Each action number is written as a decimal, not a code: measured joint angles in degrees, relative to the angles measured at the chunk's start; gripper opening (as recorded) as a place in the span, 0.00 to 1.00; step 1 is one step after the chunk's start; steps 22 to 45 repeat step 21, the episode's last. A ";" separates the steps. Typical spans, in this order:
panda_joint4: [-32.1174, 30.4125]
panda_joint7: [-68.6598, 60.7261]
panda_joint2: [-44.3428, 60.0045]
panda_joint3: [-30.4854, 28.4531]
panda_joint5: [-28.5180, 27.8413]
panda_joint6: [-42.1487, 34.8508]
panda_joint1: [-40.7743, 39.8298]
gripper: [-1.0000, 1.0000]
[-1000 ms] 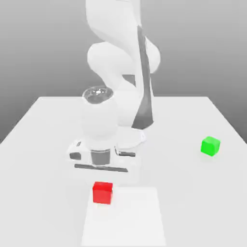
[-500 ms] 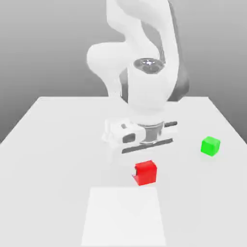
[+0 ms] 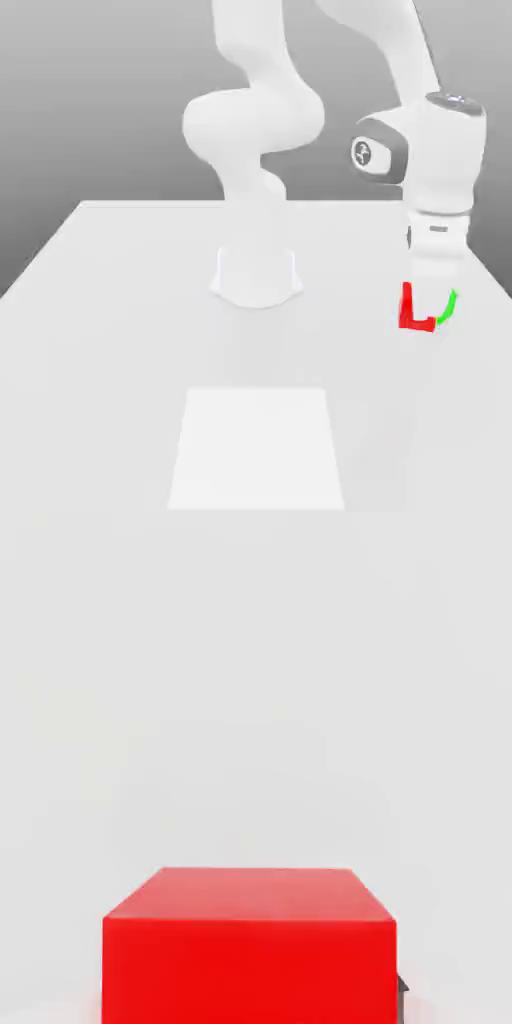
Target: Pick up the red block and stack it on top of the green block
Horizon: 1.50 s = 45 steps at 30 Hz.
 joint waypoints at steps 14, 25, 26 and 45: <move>-0.28 -17.25 1.98 8.30 1.58 2.49 18.17 0.00; 0.00 -7.61 12.42 6.73 -12.50 11.89 16.06 1.00; 0.00 -7.61 12.42 6.73 -12.50 11.89 16.06 1.00; 0.00 -7.61 12.42 6.73 -12.50 11.89 16.06 1.00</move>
